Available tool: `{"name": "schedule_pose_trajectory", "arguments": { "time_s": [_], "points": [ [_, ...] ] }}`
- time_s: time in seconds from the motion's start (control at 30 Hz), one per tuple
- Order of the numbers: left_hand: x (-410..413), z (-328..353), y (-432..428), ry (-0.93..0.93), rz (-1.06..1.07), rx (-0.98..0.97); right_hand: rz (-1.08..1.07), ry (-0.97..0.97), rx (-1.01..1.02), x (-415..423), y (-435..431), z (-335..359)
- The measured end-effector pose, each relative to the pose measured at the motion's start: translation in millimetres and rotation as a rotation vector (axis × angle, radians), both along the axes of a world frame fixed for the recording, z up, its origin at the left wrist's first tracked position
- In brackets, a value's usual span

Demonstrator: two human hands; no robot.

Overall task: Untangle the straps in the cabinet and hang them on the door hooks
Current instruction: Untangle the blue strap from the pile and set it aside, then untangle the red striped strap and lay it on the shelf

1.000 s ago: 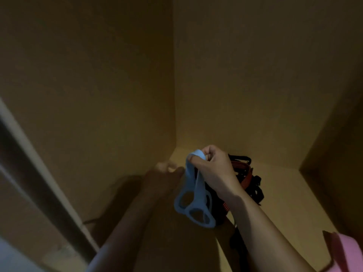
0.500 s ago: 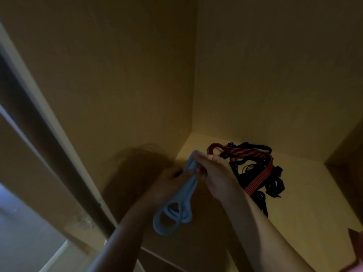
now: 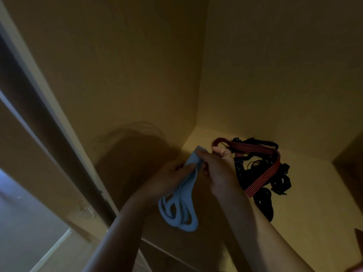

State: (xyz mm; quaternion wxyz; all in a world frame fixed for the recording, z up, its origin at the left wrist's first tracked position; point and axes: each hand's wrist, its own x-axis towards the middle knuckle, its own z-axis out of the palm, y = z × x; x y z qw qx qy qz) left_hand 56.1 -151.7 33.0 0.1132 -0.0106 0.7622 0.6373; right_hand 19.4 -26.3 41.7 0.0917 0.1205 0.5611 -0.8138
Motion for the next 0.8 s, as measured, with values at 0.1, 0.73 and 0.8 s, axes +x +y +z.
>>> {"name": "schedule_pose_trajectory", "arguments": {
  "time_s": [0.1, 0.73, 0.8],
  "points": [
    [-6.0, -3.6, 0.4, -0.061, 0.009, -0.092, 0.017, -0.031, 0.078, -4.7, -3.9, -8.8],
    [-33.3, -51.4, 21.2, 0.190, 0.083, -0.799, 0.220, 0.083, 0.548, -8.5, 6.5, -40.9],
    [-39.3, -47.6, 29.3, 0.233, 0.089, -0.837, 0.185, 0.131, 0.583, -11.1, 15.6, -34.7]
  ]
}}
